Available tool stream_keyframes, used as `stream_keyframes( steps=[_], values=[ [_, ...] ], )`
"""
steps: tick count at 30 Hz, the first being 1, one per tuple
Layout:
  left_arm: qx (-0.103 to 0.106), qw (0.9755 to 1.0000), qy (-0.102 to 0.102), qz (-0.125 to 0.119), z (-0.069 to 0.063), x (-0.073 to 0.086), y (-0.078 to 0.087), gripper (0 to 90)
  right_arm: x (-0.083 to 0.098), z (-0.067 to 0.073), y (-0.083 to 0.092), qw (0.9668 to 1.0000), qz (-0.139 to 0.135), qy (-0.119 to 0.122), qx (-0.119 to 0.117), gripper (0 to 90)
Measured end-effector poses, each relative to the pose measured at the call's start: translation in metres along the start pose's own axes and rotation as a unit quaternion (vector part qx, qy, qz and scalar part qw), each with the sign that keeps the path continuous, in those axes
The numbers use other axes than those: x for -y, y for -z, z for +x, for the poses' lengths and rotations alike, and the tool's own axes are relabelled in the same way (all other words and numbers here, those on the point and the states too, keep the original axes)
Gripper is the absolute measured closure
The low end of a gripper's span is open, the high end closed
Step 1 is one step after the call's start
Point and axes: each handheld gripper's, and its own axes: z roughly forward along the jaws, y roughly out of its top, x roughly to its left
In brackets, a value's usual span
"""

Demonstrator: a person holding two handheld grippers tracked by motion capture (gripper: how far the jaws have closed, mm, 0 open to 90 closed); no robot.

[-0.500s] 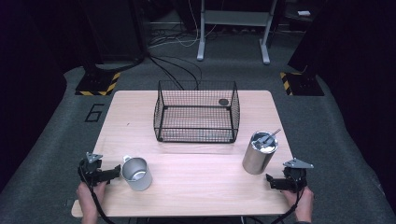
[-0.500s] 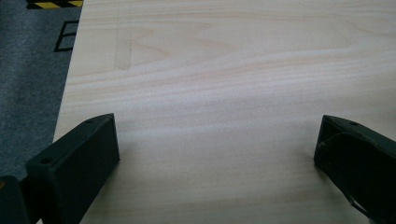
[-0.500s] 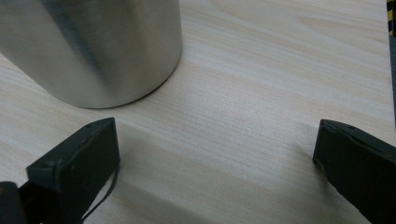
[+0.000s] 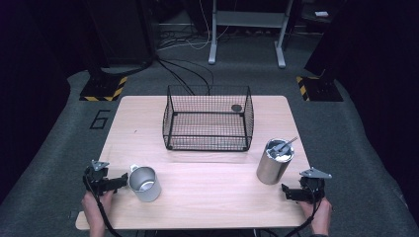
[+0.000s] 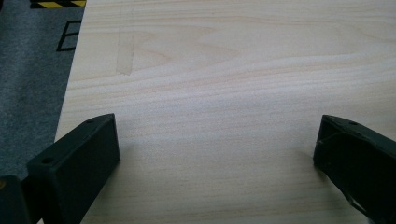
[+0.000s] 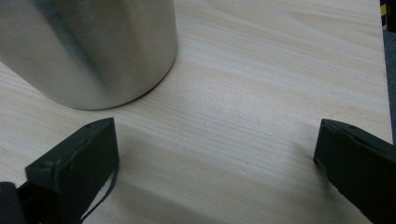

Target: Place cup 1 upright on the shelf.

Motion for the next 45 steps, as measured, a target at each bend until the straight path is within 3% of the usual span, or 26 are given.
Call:
stream_keyframes(
  steps=[6, 9, 21, 45],
  values=[
    [-0.001, 1.0000, -0.001, 0.001, 0.000, 0.000, 0.000, 0.4, -0.001, 0.000, 0.002, 0.9999, 0.011, -0.001, -0.007, 0.0],
    [-0.001, 1.0000, 0.000, 0.001, 0.000, 0.000, 0.000, 0.4, -0.001, -0.001, 0.005, 0.9999, -0.004, -0.002, -0.010, 0.0],
    [0.000, 1.0000, 0.000, 0.004, 0.000, 0.000, 0.001, 0.4, -0.005, 0.011, 0.027, 0.9998, -0.014, 0.007, -0.015, 0.0],
    [0.000, 1.0000, 0.001, 0.004, 0.000, 0.000, 0.001, 0.4, -0.041, 0.030, 0.056, 0.9973, -0.041, 0.028, -0.055, 0.0]
  ],
)
